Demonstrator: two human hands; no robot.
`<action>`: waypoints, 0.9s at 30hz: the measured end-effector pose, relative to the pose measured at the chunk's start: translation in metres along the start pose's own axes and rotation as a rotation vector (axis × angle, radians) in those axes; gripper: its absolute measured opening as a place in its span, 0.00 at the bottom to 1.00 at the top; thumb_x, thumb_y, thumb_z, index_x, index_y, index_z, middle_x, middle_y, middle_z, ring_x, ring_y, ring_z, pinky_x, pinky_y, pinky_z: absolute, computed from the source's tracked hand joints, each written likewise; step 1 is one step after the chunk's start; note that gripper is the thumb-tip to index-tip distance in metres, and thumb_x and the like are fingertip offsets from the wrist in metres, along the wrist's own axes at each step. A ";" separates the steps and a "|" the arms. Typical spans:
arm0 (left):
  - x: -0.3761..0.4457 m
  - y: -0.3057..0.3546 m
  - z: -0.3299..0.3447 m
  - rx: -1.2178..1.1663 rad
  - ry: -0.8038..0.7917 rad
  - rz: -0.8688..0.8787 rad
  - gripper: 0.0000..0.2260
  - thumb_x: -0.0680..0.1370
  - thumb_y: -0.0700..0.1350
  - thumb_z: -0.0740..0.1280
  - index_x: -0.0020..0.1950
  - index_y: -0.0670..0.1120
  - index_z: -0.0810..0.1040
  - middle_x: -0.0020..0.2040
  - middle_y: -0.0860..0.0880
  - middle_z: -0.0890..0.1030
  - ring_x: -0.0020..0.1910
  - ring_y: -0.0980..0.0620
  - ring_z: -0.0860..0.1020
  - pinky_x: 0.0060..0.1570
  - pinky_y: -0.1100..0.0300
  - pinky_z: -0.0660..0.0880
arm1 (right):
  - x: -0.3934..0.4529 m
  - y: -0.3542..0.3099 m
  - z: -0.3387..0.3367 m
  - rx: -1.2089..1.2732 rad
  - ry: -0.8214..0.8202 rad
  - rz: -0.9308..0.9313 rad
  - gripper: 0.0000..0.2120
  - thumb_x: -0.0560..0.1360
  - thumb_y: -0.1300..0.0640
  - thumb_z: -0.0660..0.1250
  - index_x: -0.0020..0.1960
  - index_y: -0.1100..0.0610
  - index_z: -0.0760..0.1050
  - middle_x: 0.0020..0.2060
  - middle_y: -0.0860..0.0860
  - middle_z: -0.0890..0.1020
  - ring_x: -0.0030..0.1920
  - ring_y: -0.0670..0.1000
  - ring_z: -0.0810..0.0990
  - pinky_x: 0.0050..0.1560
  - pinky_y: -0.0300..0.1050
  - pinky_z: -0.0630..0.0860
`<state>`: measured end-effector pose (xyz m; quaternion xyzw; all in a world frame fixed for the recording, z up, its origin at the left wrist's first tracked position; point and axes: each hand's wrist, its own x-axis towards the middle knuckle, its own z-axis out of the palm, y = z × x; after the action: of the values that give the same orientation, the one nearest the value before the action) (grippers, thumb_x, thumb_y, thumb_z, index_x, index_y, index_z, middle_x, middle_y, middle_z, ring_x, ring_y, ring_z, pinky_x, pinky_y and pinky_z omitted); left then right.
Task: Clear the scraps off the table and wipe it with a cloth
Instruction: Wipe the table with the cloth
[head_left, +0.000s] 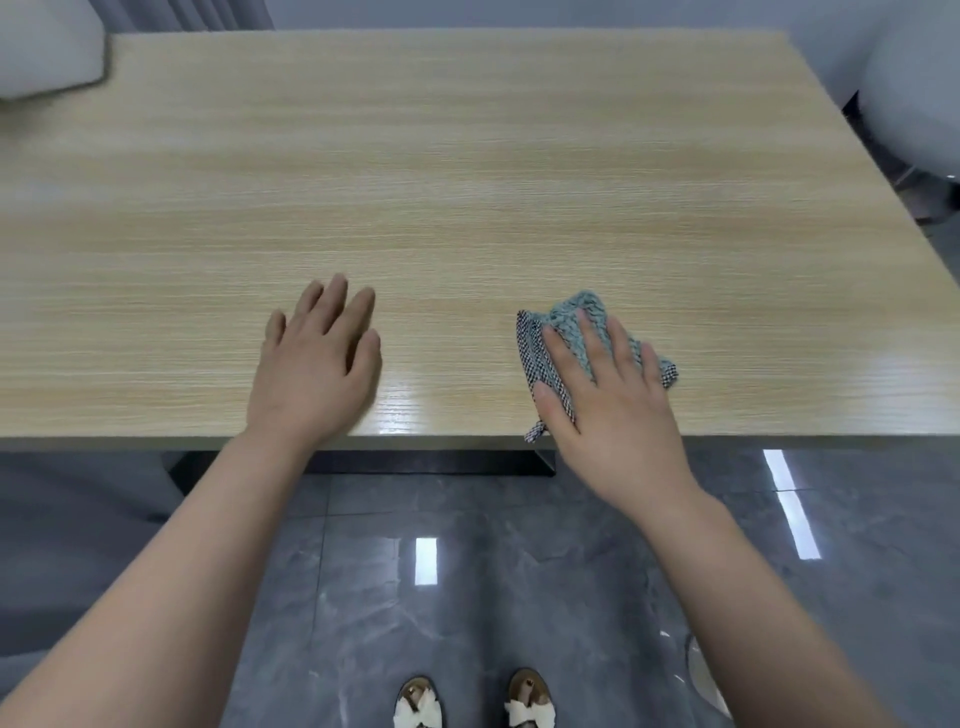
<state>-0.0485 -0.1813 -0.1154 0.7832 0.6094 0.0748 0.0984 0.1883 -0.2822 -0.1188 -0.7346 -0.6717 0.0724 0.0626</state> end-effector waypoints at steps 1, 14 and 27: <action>0.000 0.001 -0.001 -0.002 0.000 -0.002 0.22 0.82 0.52 0.49 0.77 0.53 0.54 0.78 0.52 0.51 0.77 0.54 0.45 0.74 0.50 0.43 | 0.001 0.003 -0.002 -0.002 -0.011 -0.007 0.30 0.75 0.37 0.34 0.76 0.43 0.42 0.76 0.48 0.45 0.76 0.51 0.40 0.72 0.48 0.33; -0.023 -0.018 -0.029 -0.006 -0.251 0.015 0.23 0.82 0.54 0.49 0.77 0.55 0.50 0.78 0.54 0.46 0.77 0.53 0.43 0.74 0.49 0.44 | -0.008 -0.067 0.000 0.047 -0.090 -0.134 0.29 0.77 0.40 0.34 0.76 0.46 0.45 0.75 0.49 0.44 0.75 0.53 0.40 0.72 0.51 0.31; -0.027 -0.033 -0.046 -0.006 -0.445 0.119 0.24 0.83 0.53 0.51 0.78 0.53 0.48 0.78 0.51 0.43 0.77 0.49 0.43 0.73 0.50 0.47 | 0.004 -0.104 0.000 0.095 -0.139 0.171 0.26 0.78 0.42 0.36 0.74 0.45 0.37 0.73 0.49 0.37 0.74 0.54 0.34 0.70 0.51 0.27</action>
<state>-0.0971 -0.1962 -0.0787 0.8146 0.5252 -0.0919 0.2281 0.0873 -0.2689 -0.0993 -0.7785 -0.6052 0.1600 0.0444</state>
